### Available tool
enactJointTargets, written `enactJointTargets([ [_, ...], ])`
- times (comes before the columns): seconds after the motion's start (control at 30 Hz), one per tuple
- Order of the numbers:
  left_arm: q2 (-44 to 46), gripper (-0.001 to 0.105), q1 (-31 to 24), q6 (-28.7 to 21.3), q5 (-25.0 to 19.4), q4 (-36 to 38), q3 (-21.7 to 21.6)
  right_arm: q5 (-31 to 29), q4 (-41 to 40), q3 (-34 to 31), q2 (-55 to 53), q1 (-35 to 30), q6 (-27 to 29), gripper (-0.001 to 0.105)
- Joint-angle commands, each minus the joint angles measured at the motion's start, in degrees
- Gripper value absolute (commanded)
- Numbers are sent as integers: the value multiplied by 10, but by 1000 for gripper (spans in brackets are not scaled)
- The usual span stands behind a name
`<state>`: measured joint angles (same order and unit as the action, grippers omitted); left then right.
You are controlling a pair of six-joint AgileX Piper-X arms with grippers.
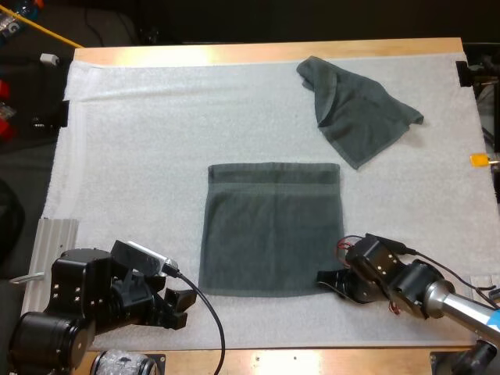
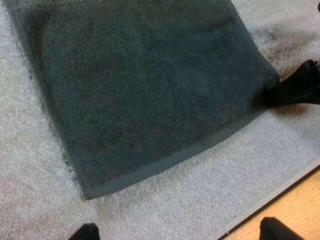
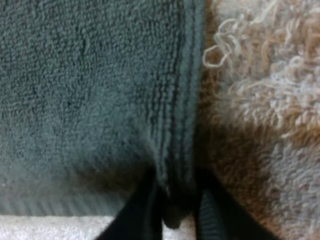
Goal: Pick towel from pile, fold and stack
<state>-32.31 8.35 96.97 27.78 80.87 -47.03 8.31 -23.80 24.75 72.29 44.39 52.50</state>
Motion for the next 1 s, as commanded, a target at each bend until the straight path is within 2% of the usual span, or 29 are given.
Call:
enactJointTargets([
  [0.0, 2, 61, 1, 5, 3, -2, 2, 0, 4, -3, 5, -2, -5, 2],
  [0.23, 2, 61, 1, 5, 3, -3, 2, -3, -6, -1, -7, -1, -7, 0],
  [0.43, 2, 61, 1, 10, 14, -65, 14, -4, -55, 0, -72, -1, -5, 0],
  [0.6, -13, 61, 1, 40, 44, -117, 57, -4, -74, 0, -120, -1, -5, 0],
  [0.77, -58, 61, 1, 48, 46, -164, 123, -6, -84, 0, -135, -1, -5, 0],
  [0.97, -141, 61, 1, 48, 46, -237, 173, -6, -85, 0, -135, -1, -5, 0],
])
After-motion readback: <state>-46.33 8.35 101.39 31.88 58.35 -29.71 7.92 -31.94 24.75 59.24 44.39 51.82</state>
